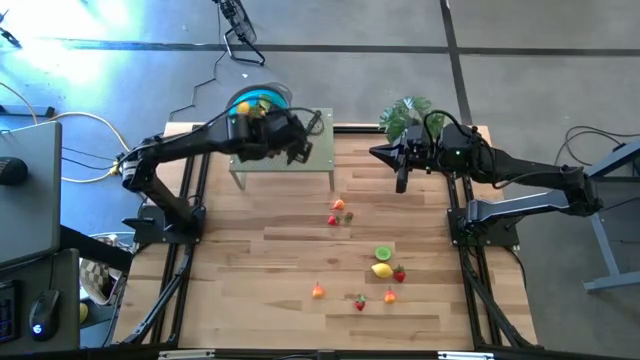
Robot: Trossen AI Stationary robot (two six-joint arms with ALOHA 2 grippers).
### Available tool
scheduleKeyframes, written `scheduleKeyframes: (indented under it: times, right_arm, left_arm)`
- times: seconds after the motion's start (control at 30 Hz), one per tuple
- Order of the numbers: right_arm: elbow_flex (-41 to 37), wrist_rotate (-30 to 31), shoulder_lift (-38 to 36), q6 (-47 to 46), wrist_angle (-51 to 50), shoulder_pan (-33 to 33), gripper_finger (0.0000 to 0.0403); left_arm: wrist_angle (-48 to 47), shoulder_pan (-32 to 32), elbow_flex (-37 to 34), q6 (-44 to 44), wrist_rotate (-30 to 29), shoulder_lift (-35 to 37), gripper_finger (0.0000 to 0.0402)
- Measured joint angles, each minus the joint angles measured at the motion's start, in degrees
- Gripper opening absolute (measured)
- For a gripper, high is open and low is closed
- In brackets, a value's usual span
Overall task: Pick & Place Fruit
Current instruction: Put the half green pear into the strainer bowl on the shelf
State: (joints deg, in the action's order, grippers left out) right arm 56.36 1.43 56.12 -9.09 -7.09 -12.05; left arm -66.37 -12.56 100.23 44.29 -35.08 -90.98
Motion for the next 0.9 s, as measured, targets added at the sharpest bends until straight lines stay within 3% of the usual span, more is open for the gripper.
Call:
scheduleKeyframes:
  times: [0.53, 0.9]
  right_arm:
    - [0.00, 3.18, 0.00, 3.40, -0.02, -1.84, 0.0002]
    - [0.00, 2.97, 0.00, 4.86, -0.63, -4.72, 0.0002]
  left_arm:
    - [-1.20, -15.22, 0.35, -4.00, 0.06, 0.00, 0.0221]
    - [1.49, -22.16, -1.62, -6.57, 4.27, -2.06, 0.0221]
